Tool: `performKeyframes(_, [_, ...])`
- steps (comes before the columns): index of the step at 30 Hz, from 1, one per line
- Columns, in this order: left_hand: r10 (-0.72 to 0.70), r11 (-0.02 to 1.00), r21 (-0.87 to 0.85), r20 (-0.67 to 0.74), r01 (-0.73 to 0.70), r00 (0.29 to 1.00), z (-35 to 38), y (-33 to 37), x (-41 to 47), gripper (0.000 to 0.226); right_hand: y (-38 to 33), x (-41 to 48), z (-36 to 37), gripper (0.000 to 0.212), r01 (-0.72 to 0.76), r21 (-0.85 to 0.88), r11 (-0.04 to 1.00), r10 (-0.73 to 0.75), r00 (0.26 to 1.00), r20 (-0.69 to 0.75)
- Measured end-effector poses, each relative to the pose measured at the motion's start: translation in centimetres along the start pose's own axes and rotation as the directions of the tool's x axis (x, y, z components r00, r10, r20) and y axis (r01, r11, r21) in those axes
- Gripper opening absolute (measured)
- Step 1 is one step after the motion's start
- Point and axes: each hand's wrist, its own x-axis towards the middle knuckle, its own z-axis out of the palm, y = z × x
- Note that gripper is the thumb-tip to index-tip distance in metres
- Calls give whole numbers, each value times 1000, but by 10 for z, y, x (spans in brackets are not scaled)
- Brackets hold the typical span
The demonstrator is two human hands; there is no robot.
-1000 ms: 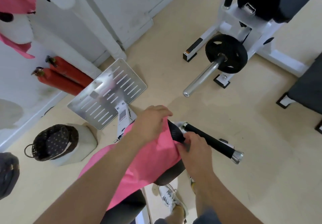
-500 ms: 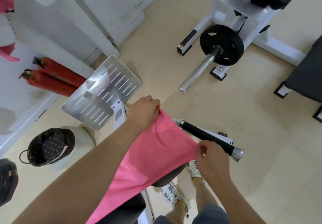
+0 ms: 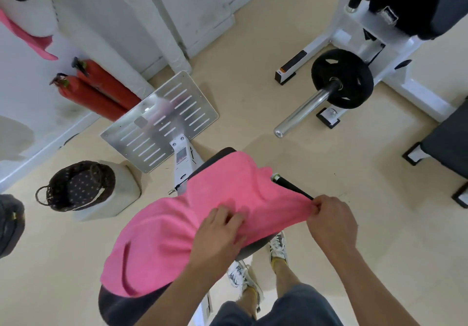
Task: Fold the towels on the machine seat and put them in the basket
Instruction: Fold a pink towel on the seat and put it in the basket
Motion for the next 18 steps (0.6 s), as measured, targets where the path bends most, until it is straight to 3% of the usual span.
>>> performKeyframes(4, [60,998,-23,-81,-62,995,1,8,-12,49,2,7,-11,22,30,-27,999,-31,999,-33])
performKeyframes(7, [-61,993,-105,-106,50,993,-7,-2,-38,42,0,6,-22,27,137,-55,989,-141,987,-72])
performKeyframes(9, [-190,977,-116,-110,177,976,-13,-17,-60,30,-12,0,-27,39,303,-101,948,-314,942,-122])
performKeyframes(11, [-299,954,-74,-125,292,946,-20,-38,-83,32,-36,-15,-28,40,534,-149,832,-551,826,-118])
performKeyframes(13, [-395,918,-47,-157,393,905,-24,-65,-106,35,-67,-40,-22,37,726,-202,657,-747,664,-45])
performKeyframes(16, [-541,841,-48,-134,540,830,-20,-99,-134,26,-105,-87,10,40,892,-135,430,-886,446,123])
performKeyframes(18, [-636,771,-119,-97,625,766,-15,-109,-144,17,-124,-115,39,34,939,-102,328,-915,343,214])
